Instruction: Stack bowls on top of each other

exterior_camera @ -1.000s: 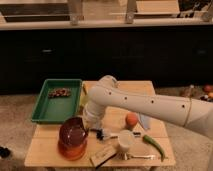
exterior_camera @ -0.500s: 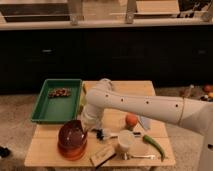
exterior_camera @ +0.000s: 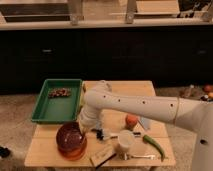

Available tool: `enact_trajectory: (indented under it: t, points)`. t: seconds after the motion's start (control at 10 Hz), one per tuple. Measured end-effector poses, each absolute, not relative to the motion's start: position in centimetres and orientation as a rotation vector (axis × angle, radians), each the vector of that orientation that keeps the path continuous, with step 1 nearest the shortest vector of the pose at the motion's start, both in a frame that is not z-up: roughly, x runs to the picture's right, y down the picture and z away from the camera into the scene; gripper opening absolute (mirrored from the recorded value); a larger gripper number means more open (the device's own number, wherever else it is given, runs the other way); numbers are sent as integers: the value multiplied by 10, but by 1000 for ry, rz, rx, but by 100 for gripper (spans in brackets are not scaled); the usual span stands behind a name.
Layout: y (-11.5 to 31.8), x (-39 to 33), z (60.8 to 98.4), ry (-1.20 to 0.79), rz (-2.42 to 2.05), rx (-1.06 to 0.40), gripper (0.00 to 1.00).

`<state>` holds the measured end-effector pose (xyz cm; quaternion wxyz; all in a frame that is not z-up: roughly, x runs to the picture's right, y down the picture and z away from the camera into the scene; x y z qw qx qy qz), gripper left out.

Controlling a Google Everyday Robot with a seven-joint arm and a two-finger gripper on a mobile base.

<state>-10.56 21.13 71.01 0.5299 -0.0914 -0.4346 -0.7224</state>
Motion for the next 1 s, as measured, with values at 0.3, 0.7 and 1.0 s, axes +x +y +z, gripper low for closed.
enact_trajectory:
  t: [0.3,0.7,1.0]
  points:
    - [214,-113,712,-1080,-1734,-220,5]
    - [218,-115,717,-1137,-1723,-231,43]
    - [220,-114,719,-1161,-1717,-240,74]
